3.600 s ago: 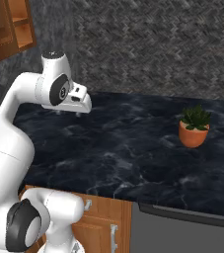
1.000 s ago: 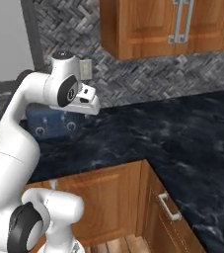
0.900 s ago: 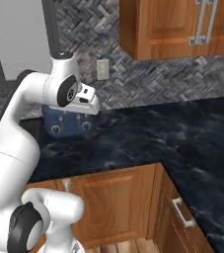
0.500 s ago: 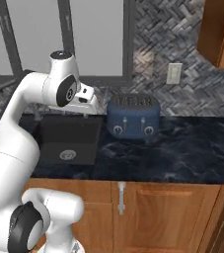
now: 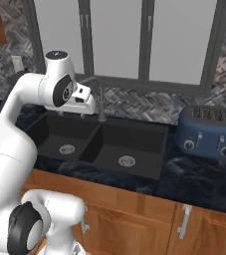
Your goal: Navigate to the toaster oven.
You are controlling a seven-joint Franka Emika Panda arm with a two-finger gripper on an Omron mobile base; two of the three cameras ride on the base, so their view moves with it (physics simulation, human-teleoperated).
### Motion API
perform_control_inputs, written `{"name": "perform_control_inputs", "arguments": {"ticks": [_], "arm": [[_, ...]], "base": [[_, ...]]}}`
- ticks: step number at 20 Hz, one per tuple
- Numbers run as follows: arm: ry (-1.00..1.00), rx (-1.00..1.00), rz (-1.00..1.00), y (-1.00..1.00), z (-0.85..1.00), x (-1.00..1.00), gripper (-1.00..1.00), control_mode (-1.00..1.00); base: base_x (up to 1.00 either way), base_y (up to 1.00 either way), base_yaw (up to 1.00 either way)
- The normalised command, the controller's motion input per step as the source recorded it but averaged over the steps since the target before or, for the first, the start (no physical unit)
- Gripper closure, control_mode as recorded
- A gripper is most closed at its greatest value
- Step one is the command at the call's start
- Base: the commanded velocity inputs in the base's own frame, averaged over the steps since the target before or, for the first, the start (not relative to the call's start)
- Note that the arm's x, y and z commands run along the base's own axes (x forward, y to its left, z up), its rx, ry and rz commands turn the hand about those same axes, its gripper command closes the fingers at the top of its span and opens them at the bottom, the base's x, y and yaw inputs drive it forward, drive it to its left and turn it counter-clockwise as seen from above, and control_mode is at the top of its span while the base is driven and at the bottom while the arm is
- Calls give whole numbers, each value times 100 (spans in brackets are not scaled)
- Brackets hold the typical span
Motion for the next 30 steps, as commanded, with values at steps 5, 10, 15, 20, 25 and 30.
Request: {"name": "perform_control_inputs", "arguments": {"ticks": [5,10,15,20,25,30], "arm": [[0,0,0,0,0,0,-100,100],[0,0,0,0,0,0,-100,100],[0,0,0,0,0,0,-100,100],[0,0,0,0,0,0,-100,100],[0,0,0,0,0,0,-100,100],[0,0,0,0,0,0,-100,100]], "base": [[-7,34,3],[-42,98,35],[-35,89,51],[-36,83,54],[-15,23,17],[-14,30,37]]}}
